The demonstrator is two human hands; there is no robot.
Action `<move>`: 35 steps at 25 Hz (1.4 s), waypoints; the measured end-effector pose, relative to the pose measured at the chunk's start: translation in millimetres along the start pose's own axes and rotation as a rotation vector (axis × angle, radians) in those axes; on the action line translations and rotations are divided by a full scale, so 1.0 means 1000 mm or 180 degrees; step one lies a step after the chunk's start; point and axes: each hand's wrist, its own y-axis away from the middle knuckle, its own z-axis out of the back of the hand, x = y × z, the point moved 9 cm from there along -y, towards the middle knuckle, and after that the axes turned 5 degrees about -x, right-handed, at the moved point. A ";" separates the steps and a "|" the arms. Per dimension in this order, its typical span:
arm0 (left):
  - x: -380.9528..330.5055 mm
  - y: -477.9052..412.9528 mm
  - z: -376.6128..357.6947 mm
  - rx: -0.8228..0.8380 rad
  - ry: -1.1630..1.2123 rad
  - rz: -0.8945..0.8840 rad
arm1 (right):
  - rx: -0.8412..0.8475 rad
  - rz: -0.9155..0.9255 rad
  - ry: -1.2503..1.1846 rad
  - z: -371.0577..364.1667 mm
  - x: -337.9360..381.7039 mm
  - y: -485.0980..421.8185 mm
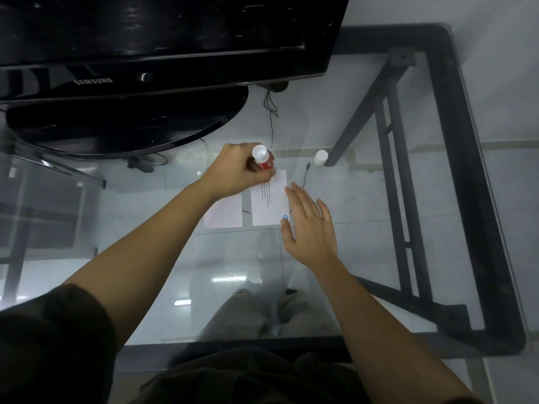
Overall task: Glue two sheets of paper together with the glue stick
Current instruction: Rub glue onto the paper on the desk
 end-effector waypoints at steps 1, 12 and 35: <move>-0.002 0.009 -0.001 -0.0004 0.0098 -0.0021 | 0.0026 -0.0051 0.0092 0.000 -0.001 0.000; -0.005 0.035 -0.035 0.0513 0.0035 -0.0109 | 0.0241 -0.0271 0.0300 -0.006 -0.007 0.001; -0.011 0.034 -0.040 0.0643 0.0256 -0.0120 | -0.0082 -0.0348 0.0002 0.005 -0.013 -0.001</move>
